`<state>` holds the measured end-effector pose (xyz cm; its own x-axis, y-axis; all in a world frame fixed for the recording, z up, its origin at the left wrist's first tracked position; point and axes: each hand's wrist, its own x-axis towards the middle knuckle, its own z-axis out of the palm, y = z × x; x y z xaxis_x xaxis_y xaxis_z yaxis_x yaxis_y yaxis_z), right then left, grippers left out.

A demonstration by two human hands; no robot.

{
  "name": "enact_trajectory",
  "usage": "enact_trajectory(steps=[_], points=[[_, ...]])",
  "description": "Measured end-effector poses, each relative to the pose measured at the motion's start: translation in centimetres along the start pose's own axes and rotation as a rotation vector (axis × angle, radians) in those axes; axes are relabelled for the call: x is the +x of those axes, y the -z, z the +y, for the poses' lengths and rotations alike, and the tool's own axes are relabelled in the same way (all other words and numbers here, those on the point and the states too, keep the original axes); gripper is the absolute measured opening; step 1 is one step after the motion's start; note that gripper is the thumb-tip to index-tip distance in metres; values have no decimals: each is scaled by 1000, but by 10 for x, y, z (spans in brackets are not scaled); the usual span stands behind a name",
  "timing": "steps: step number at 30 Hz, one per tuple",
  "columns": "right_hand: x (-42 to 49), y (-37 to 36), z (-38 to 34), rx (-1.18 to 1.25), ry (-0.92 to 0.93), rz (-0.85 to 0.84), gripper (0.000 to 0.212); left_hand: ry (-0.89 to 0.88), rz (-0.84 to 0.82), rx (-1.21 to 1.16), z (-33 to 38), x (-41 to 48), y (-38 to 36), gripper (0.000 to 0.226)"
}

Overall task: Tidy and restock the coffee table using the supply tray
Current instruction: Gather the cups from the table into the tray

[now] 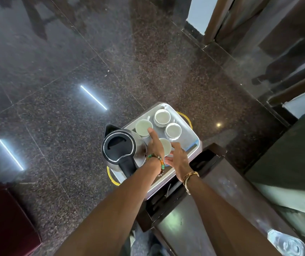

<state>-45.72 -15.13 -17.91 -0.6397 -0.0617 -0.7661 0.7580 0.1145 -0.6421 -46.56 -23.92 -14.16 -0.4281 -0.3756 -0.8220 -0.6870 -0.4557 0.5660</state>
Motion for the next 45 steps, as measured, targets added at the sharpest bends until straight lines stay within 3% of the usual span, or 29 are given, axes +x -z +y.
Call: enact_trajectory(steps=[4,7,11,17,20,31,35,39,45], points=[[10,-5,5,-47,16,4,48,-6,-1,34,-3,9,-1,101],[18,-4,10,-33,8,39,33,-36,7,44,-3,13,-2,97],[20,-3,13,-39,-4,23,38,-69,37,123,-6,13,-2,93],[-5,4,7,-27,-28,64,37,26,96,300,-2,-11,4,86],[-28,13,-5,-29,10,93,24,37,60,412,9,-31,7,82],[-139,45,-79,-165,226,66,40,-55,-135,224,43,-126,28,36],[-187,50,-99,-555,400,99,46,-234,-137,325,56,-154,40,47],[-231,60,-112,-694,531,200,32,-497,-159,493,76,-183,45,41],[-284,68,-101,-883,668,447,50,-809,-194,758,83,-218,58,52]])
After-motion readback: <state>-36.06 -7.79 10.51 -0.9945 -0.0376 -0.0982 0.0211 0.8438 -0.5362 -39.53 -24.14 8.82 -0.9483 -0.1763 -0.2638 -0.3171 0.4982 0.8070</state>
